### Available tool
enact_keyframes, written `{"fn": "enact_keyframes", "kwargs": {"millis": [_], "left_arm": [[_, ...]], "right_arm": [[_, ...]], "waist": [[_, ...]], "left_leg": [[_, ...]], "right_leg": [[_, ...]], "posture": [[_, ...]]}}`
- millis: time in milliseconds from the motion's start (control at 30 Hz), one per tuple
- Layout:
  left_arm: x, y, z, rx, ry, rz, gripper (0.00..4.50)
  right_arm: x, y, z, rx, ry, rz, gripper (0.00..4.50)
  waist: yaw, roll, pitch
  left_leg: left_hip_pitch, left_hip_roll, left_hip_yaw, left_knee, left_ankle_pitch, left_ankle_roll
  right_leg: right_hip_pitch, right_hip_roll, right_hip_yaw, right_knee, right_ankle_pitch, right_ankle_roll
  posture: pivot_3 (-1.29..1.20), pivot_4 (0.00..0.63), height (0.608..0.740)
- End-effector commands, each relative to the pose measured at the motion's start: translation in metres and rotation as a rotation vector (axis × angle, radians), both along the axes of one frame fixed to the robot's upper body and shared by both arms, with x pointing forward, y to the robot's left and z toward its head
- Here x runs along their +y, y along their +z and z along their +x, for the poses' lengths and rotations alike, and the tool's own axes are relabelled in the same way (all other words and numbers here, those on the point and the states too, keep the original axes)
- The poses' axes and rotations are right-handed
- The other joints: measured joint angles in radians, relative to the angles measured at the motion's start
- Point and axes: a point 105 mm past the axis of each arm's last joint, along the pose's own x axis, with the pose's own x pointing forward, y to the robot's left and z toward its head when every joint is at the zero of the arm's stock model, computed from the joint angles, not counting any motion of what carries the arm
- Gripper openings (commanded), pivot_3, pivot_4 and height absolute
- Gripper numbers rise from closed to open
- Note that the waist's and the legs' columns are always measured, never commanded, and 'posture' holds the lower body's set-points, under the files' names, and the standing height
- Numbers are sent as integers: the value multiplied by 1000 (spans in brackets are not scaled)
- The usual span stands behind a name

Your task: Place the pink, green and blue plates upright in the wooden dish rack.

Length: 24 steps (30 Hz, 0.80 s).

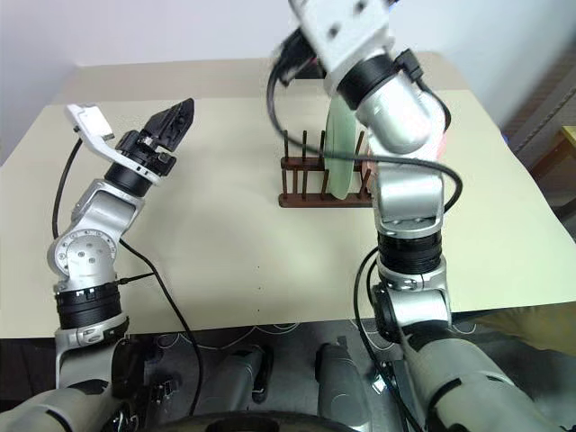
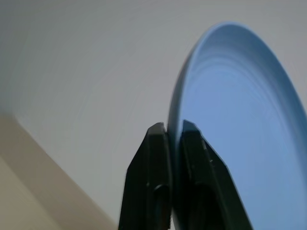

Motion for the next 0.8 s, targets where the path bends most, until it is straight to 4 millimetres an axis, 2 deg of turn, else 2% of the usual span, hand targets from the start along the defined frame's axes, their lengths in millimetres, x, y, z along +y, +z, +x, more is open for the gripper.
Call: {"fn": "enact_keyframes", "kwargs": {"millis": [33, 100, 233, 300, 400, 567, 700, 800], "left_arm": [[-3, 13, -7, -85, -43, 81, 4467], [-4, 12, -9, -96, -63, 133, 4467], [-9, 7, -22, -132, -174, 298, 4467], [-8, 5, -27, -141, -197, 350, 4467], [-8, 0, -37, -138, -269, 415, 4467], [-6, -1, -45, -121, -343, 447, 4467], [-5, -6, -55, -148, -377, 566, 4467], [-2, -6, -54, -159, -374, 603, 4467]], "right_arm": [[-12, 23, -14, 93, 241, 233, 0], [-14, 24, -15, 166, 343, 309, 0], [-18, 8, -3, 473, 696, 619, 0], [-19, 1, 2, 548, 736, 668, 0], [-9, -11, 1, 662, 809, 695, 0], [1, -24, -1, 752, 835, 692, 0], [-3, -39, 8, 822, 777, 713, 0], [-7, -51, 12, 849, 729, 706, 0]], "waist": [[0, 0, 0], [-1, 1, 0], [-6, 3, 0], [-7, 5, 1], [-7, 6, 2], [-7, 6, 2], [-7, 6, 2], [-6, 6, 2]], "left_leg": [[0, 0, 0, 0, -1, 2], [0, 0, 0, -1, -1, 3], [0, 1, 0, -2, -2, 3], [0, 1, 0, -3, -1, 2], [0, 1, 1, -4, -1, 2], [0, 1, 1, -6, -1, 2], [0, 1, 1, -6, -1, 2], [0, 1, 1, -6, -1, 2]], "right_leg": [[0, 0, 0, 0, 0, 0], [-1, 0, 0, 0, 0, 0], [-1, 0, 0, 0, 0, -1], [-2, 0, 0, 0, 0, -1], [-3, 0, 1, 0, 0, -1], [-4, -1, 1, 0, 0, -1], [-4, -1, 1, 0, 0, -2], [-4, -1, 1, 0, 0, -2]], "posture": [[0, 150, 740], [0, 150, 740], [0, 150, 740], [0, 150, 740], [0, 150, 740], [0, 150, 740], [0, 150, 740], [0, 150, 740]]}}
